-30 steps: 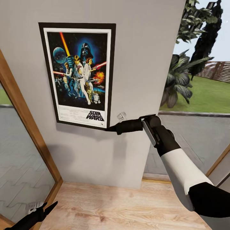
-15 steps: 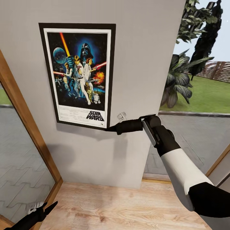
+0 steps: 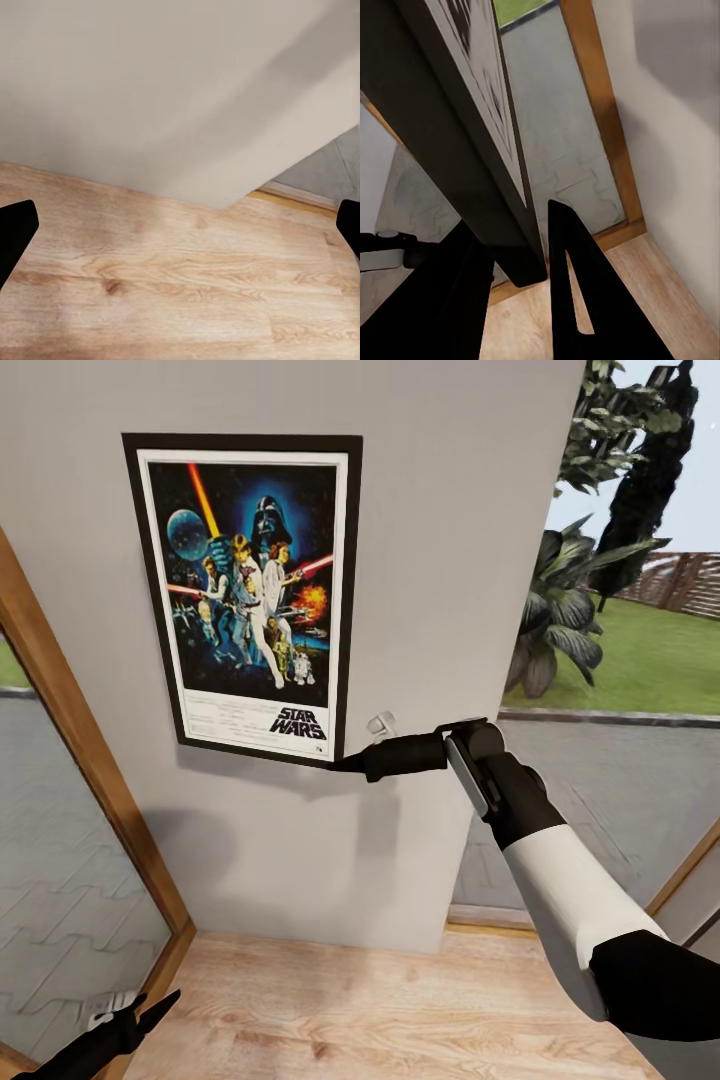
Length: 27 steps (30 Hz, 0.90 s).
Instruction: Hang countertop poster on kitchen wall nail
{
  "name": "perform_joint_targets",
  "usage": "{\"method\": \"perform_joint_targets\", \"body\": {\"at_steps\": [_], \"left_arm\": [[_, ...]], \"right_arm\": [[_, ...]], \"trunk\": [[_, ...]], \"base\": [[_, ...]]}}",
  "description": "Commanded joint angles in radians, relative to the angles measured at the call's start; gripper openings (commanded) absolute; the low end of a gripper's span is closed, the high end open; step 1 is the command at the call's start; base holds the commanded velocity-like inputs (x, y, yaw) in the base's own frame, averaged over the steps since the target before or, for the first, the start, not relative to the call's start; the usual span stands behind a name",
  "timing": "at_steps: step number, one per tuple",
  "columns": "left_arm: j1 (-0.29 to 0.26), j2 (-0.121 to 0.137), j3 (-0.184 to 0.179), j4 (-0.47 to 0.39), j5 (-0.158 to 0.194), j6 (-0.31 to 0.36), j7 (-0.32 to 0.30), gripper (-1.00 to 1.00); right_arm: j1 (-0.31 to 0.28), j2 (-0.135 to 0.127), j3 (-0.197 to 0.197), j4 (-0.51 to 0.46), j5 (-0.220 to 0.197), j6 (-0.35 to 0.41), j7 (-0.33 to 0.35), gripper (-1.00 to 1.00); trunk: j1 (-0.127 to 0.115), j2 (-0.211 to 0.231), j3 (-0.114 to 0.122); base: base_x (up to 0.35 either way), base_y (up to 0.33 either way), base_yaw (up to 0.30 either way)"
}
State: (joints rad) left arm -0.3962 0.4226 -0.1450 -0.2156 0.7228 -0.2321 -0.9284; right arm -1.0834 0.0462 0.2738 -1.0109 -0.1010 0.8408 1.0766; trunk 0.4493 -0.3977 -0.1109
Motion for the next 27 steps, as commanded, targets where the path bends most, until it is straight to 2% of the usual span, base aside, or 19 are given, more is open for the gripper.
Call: {"method": "perform_joint_targets", "body": {"at_steps": [1, 27], "left_arm": [[-0.001, 0.001, -0.008, 0.001, 0.007, -0.006, -0.001, 1.00], [-0.001, 0.001, -0.008, 0.000, 0.007, -0.007, -0.002, 1.00]], "right_arm": [[-0.001, 0.000, 0.001, 0.001, -0.009, 0.009, -0.003, -1.00], [-0.001, 0.003, 0.003, 0.006, -0.008, 0.013, -0.003, -1.00]], "trunk": [[0.001, -0.002, -0.002], [0.001, -0.002, -0.002]], "base": [[0.019, 0.000, 0.000], [0.002, 0.000, 0.000]]}}
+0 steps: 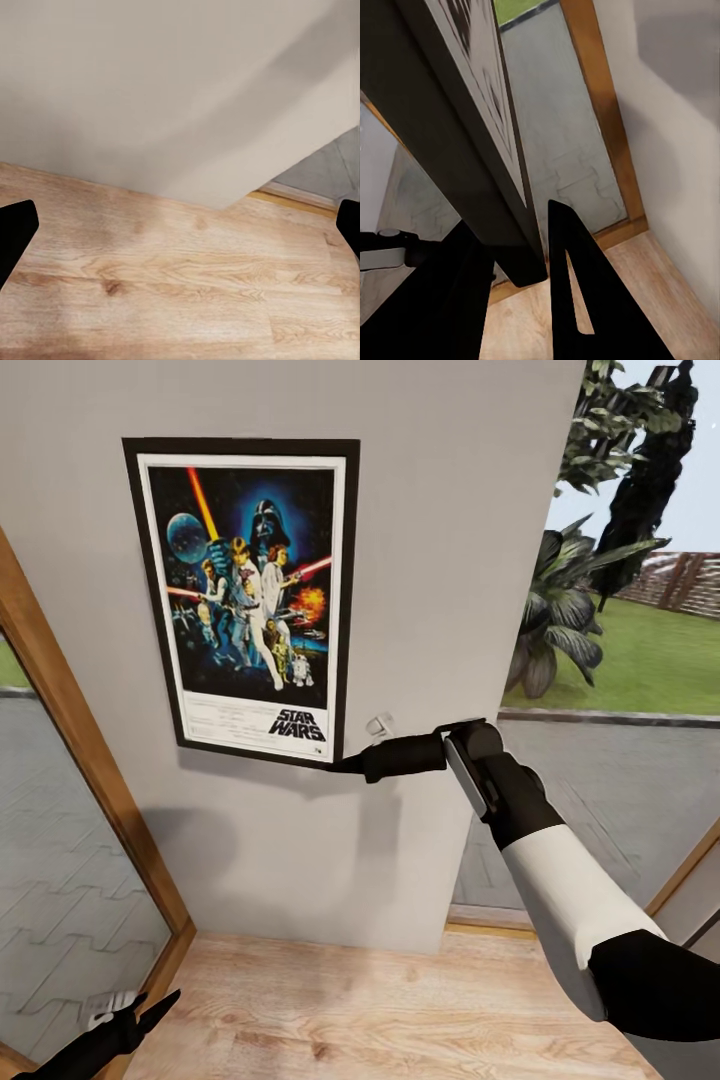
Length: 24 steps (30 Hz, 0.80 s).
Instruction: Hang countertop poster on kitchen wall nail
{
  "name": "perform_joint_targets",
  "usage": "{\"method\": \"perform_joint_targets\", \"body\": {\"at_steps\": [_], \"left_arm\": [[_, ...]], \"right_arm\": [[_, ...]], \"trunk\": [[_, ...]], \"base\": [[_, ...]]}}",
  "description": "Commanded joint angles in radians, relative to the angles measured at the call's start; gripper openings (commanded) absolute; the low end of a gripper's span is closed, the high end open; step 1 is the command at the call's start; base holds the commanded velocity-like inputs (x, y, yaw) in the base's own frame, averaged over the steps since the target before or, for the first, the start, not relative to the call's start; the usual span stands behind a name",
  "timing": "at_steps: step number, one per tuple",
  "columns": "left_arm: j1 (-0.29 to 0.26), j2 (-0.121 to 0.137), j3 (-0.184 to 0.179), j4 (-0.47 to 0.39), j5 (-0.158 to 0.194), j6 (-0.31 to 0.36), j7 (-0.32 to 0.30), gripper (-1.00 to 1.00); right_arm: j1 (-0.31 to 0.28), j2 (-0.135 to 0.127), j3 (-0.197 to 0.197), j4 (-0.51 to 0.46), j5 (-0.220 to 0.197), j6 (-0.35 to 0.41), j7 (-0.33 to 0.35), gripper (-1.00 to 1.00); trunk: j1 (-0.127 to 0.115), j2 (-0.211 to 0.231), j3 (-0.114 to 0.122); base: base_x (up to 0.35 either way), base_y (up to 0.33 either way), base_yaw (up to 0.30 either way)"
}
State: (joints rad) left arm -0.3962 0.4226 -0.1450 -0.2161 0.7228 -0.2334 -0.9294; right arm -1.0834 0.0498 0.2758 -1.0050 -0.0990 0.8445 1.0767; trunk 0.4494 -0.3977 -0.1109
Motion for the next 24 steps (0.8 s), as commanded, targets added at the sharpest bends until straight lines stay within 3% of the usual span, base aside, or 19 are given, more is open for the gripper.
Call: {"method": "perform_joint_targets", "body": {"at_steps": [1, 24], "left_arm": [[-0.001, 0.001, -0.008, 0.001, 0.008, -0.006, -0.001, 1.00], [-0.001, 0.004, -0.008, 0.000, 0.008, -0.006, -0.002, 1.00]], "right_arm": [[-0.002, 0.001, 0.001, 0.007, -0.010, 0.009, -0.003, -1.00], [-0.030, 0.002, 0.002, 0.066, -0.015, 0.004, 0.006, -1.00]], "trunk": [[0.001, -0.002, -0.002], [0.001, -0.002, -0.002]], "base": [[0.000, 0.000, 0.000], [0.000, 0.000, 0.000]]}}
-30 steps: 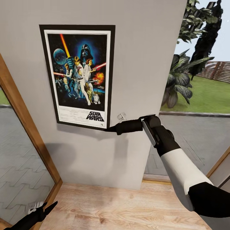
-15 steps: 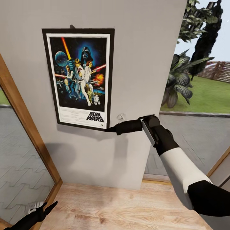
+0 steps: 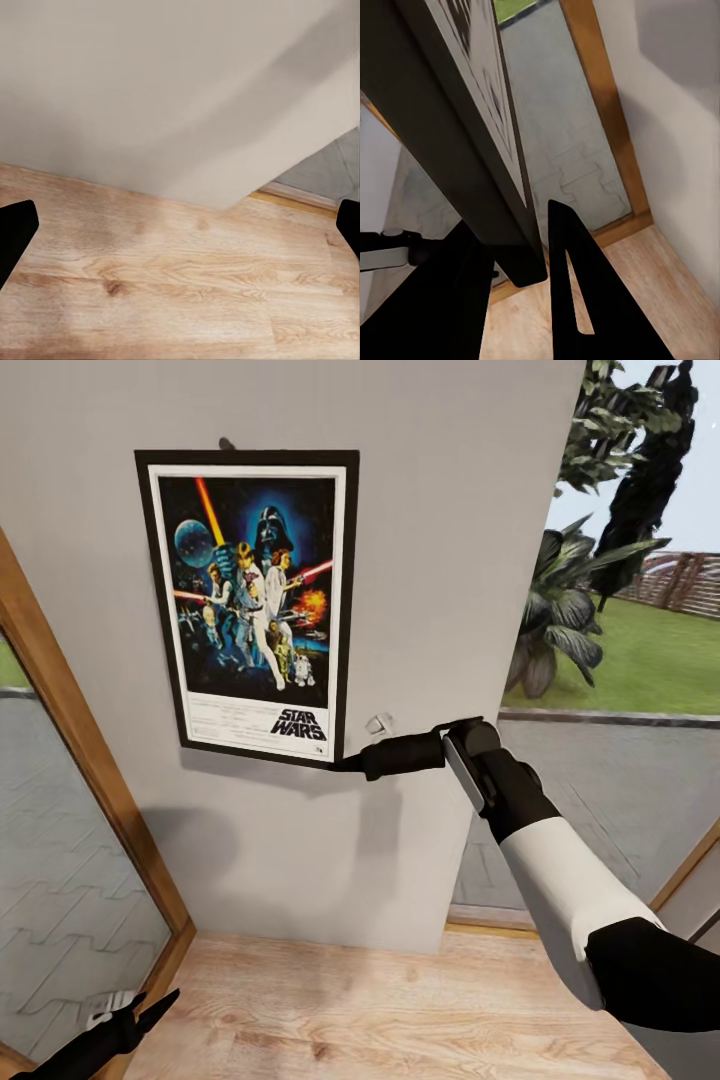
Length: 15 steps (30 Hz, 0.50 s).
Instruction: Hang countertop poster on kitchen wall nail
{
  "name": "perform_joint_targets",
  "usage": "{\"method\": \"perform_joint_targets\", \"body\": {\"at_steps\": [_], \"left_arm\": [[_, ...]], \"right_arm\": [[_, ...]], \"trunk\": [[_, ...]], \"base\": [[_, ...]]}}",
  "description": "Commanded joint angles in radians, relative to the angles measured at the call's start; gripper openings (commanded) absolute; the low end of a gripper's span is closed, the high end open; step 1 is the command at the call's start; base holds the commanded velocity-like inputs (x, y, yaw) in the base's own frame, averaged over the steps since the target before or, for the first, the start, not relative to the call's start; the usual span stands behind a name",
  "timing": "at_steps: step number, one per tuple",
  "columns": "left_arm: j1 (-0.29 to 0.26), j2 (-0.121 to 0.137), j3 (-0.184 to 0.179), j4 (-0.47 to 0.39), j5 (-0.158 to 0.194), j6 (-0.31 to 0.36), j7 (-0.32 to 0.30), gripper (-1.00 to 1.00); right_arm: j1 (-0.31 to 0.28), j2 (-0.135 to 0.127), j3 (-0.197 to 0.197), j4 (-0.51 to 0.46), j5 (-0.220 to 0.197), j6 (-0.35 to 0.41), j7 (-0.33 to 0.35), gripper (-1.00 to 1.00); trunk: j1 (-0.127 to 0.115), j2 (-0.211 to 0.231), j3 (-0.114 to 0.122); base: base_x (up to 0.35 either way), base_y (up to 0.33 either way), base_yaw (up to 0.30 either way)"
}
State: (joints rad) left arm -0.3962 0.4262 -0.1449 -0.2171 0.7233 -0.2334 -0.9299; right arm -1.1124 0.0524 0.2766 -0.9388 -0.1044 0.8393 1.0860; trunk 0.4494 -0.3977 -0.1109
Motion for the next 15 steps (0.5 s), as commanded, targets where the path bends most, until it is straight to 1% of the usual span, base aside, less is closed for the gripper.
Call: {"method": "perform_joint_targets", "body": {"at_steps": [1, 15], "left_arm": [[-0.001, 0.001, -0.008, 0.001, 0.007, -0.006, -0.001, 1.00], [-0.001, 0.002, -0.008, 0.001, 0.008, -0.006, -0.001, 1.00]], "right_arm": [[-0.001, 0.000, 0.001, 0.000, -0.010, 0.008, -0.002, -1.00], [-0.003, 0.000, 0.001, 0.003, -0.011, 0.009, 0.000, -1.00]], "trunk": [[0.001, -0.002, -0.002], [0.001, -0.002, -0.002]], "base": [[0.000, 0.000, 0.000], [0.000, 0.000, 0.000]]}}
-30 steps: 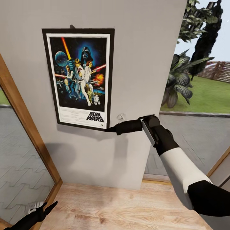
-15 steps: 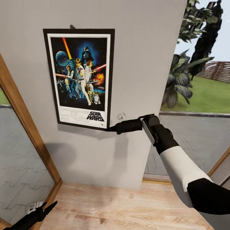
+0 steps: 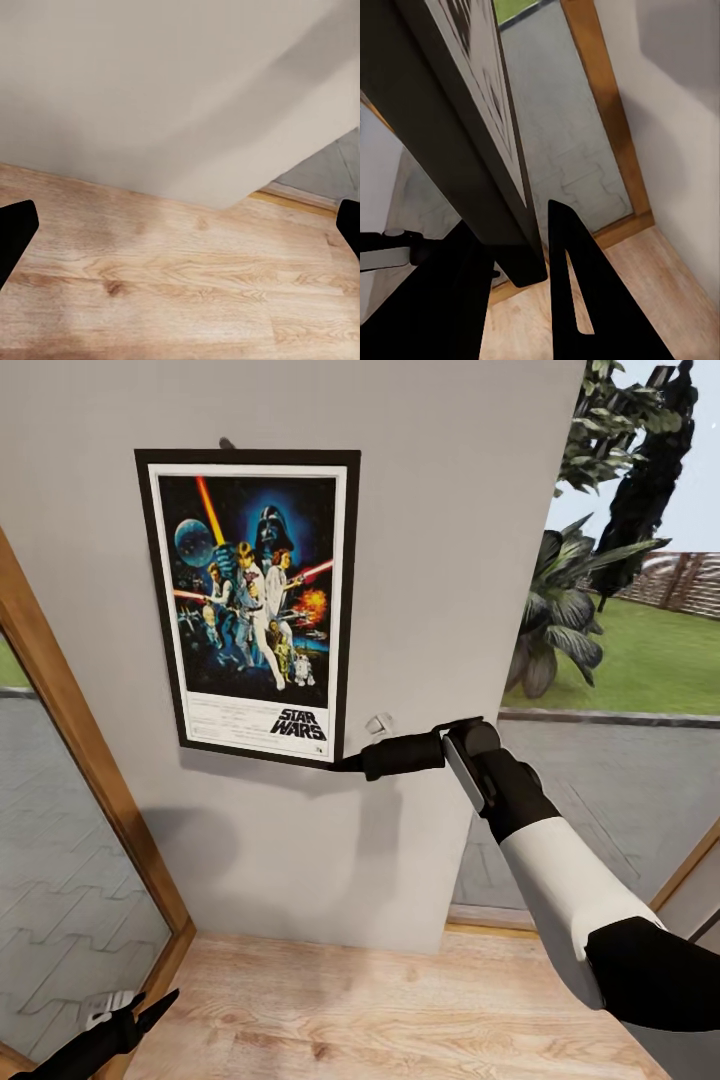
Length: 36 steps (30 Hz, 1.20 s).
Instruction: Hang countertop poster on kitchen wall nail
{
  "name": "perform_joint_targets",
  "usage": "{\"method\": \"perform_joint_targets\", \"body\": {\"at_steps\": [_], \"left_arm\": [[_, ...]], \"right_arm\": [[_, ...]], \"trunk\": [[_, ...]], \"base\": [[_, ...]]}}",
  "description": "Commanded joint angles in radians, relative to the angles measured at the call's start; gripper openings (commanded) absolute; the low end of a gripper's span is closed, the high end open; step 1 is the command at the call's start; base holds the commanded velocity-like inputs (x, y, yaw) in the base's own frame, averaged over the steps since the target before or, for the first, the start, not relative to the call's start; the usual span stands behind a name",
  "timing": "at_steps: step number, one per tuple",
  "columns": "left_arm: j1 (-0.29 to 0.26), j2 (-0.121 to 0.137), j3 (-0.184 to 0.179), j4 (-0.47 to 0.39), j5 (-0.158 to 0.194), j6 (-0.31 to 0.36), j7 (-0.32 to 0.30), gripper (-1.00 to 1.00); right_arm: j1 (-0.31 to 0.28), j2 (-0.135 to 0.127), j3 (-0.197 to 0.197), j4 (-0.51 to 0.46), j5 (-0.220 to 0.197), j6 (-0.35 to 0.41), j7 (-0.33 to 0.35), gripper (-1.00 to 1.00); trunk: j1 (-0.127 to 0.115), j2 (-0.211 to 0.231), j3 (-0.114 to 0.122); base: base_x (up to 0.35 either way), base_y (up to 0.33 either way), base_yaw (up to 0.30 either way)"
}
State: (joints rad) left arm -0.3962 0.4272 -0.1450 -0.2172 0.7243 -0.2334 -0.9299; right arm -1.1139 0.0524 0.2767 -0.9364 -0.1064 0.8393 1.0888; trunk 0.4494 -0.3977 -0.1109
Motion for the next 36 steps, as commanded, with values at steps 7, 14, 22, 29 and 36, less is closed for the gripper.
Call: {"method": "perform_joint_targets", "body": {"at_steps": [7, 14, 22, 29, 36], "left_arm": [[-0.001, 0.001, -0.008, 0.001, 0.007, -0.006, -0.001, 1.00], [-0.001, 0.001, -0.008, 0.001, 0.007, -0.006, -0.003, 1.00], [-0.001, 0.001, -0.008, 0.001, 0.007, -0.006, -0.006, 1.00], [-0.001, 0.001, -0.008, 0.000, 0.007, -0.006, -0.006, 1.00], [-0.001, 0.001, -0.008, 0.000, 0.007, -0.006, -0.006, 1.00]], "right_arm": [[-0.028, 0.008, 0.001, 0.015, -0.009, 0.010, -0.003, -1.00], [-0.042, 0.014, 0.001, 0.022, -0.009, 0.013, -0.004, -1.00], [-0.070, 0.023, 0.000, 0.022, -0.008, 0.061, -0.010, -1.00], [-0.072, 0.024, 0.000, 0.023, -0.006, 0.065, -0.012, -1.00], [-0.072, 0.024, -0.001, 0.024, -0.006, 0.066, -0.012, -1.00]], "trunk": [[0.001, -0.002, -0.002], [0.001, -0.002, -0.002], [0.001, -0.002, -0.002], [0.001, -0.002, -0.002], [0.001, -0.002, -0.002]], "base": [[0.000, 0.000, 0.000], [0.000, 0.000, 0.000], [0.000, 0.000, 0.000], [0.000, 0.000, 0.000], [0.000, 0.000, 0.000]]}}
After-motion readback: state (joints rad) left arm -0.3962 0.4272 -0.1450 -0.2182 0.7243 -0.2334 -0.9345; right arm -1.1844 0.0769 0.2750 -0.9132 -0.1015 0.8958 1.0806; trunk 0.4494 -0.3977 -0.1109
